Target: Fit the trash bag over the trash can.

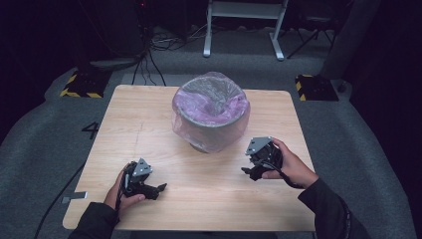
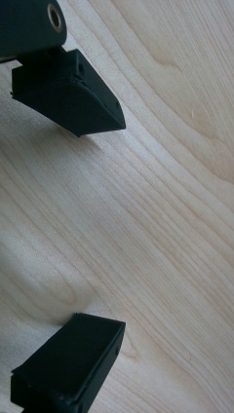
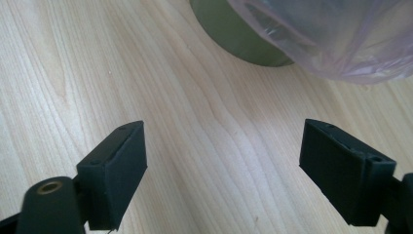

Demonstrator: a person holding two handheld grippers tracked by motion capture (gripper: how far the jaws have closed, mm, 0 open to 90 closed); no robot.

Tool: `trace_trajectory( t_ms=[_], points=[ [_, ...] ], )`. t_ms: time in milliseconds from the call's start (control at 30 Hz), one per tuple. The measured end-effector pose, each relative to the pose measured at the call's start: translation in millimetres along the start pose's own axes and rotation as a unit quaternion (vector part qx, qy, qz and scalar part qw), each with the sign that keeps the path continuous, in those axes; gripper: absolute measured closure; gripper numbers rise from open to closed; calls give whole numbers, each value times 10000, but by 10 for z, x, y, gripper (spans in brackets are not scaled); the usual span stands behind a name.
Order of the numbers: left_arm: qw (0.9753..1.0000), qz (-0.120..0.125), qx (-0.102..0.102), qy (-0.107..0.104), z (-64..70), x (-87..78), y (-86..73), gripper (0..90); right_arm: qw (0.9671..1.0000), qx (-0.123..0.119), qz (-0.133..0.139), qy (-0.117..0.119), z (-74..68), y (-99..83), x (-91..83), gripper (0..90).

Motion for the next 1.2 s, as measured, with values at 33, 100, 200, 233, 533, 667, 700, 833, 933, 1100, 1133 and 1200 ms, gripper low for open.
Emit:
trace_trajectory(
  t_ms=[33, 100, 200, 233, 533, 667, 700, 833, 933, 1100, 1133, 1200],
  points=[
    [10000, 7, -4, -2, 1, 1, 1, 79, 10000, 20, -17, 16, -9, -16, 9, 176],
    [10000, 4, -6, 0, 1, 1, 0, 79, 10000, 14, -46, 39, -23, -40, 26, 175],
    [10000, 3, -6, 0, 1, 0, 0, 79, 10000, -13, -76, 54, -35, -72, 44, 175],
    [10000, 2, -6, -1, 1, 0, 0, 79, 9999, -7, -106, 46, -41, -86, 48, 175],
    [10000, 1, -2, -1, 0, 0, 0, 79, 9998, -32, -188, 28, -70, -171, 82, 175],
    [10000, 1, -3, 0, 1, 0, 0, 79, 9997, -28, -235, 27, -87, -218, 107, 176],
    [10000, 4, -7, 1, 1, 1, 0, 79, 9997, -6, -231, 35, -93, -230, 116, 175],
    [10000, 3, -5, 0, 1, 0, 0, 79, 9996, -12, -273, 29, -108, -285, 141, 176],
    [10000, 2, -4, -1, 1, 0, 0, 79, 9996, -27, -297, 32, -118, -313, 154, 175],
    [10000, 4, -6, 0, 1, 1, 0, 79, 9994, -29, -338, 36, -138, -364, 176, 175],
    [10000, 1, -2, -1, 1, 0, 0, 79, 9994, -45, -346, 44, -139, -372, 179, 175],
    [10000, 0, -1, 0, 0, 0, 0, 79, 9993, -55, -375, 29, -146, -397, 185, 175]
  ],
)
Point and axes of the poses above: each handheld gripper's, and its own axes: x roughly forward along the jaws, y roughly out of its top, z roughly to its right, the point moved 6 cm from there along x, roughly forward along the jaws, and after that the axes turned 4 degrees about x, right-handed, at the moved point
